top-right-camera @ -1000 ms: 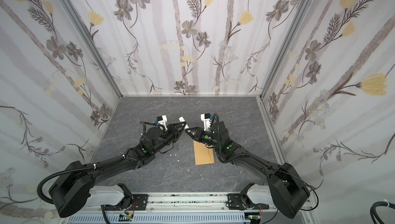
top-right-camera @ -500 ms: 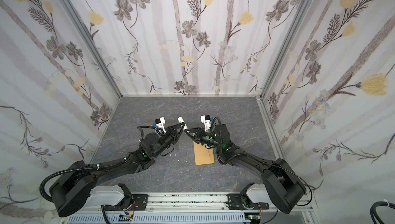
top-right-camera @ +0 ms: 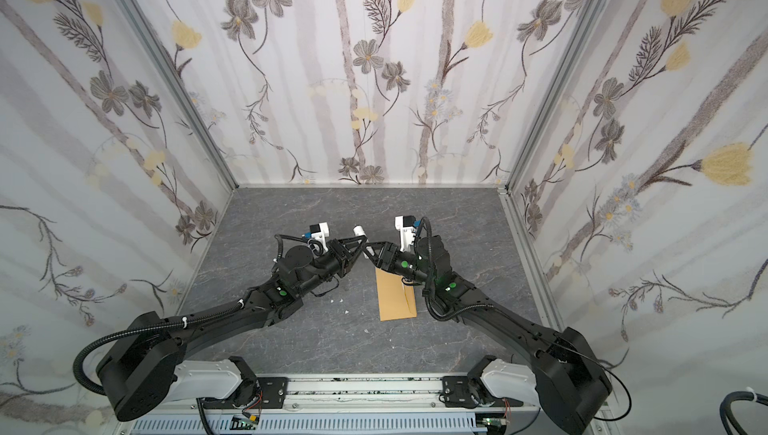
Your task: Place the letter into the envelope and seal it
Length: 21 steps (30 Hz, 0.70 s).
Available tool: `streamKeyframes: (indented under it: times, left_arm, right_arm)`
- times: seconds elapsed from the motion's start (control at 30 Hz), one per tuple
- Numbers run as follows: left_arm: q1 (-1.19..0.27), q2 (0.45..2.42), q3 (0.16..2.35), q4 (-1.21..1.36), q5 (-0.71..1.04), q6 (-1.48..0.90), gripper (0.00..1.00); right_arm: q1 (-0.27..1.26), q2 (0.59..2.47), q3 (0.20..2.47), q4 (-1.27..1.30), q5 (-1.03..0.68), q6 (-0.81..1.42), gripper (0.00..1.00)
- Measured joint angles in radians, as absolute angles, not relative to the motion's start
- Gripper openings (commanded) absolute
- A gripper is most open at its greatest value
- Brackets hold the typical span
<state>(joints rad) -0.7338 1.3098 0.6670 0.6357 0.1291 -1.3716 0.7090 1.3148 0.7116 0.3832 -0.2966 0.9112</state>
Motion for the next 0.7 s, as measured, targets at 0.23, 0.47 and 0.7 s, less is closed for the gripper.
streamKeyframes:
  times: [0.23, 0.47, 0.7]
  left_arm:
    - [-0.667, 1.296, 0.714, 0.414, 0.215, -1.388, 0.0]
    - [-0.655, 1.296, 0.744, 0.323, 0.248, -1.392, 0.0]
    - [-0.654, 1.299, 0.76, 0.311, 0.265, -1.392, 0.0]
  right_arm:
    - [0.876, 1.241, 0.763, 0.1, 0.1, 0.583, 0.52]
    - [1.01, 1.348, 0.862, -0.012, 0.366, 0.399, 0.51]
    - [1.03, 1.446, 0.918, -0.044, 0.424, 0.326, 0.46]
